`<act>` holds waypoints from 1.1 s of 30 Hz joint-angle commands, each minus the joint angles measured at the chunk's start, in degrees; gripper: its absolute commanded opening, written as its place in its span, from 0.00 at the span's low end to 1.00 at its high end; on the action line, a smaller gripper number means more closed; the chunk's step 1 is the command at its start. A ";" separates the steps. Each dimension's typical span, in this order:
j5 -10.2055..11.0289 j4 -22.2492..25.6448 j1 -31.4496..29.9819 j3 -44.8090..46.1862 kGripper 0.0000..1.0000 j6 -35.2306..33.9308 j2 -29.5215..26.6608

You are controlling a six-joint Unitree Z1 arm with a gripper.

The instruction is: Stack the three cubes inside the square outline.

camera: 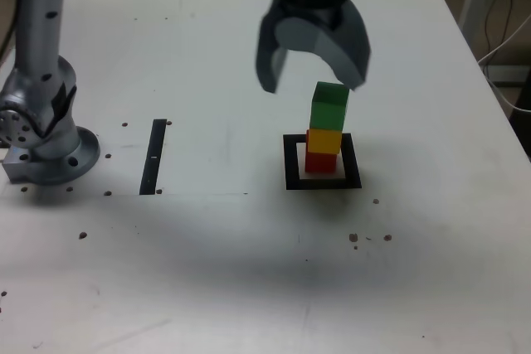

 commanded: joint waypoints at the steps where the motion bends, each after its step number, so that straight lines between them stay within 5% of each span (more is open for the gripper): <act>1: 0.09 0.36 0.53 1.92 1.00 -0.72 -2.45; 20: -1.74 -3.33 4.51 26.48 1.00 -9.19 -13.75; 33: -7.68 -11.33 4.74 41.02 1.00 -6.12 -14.67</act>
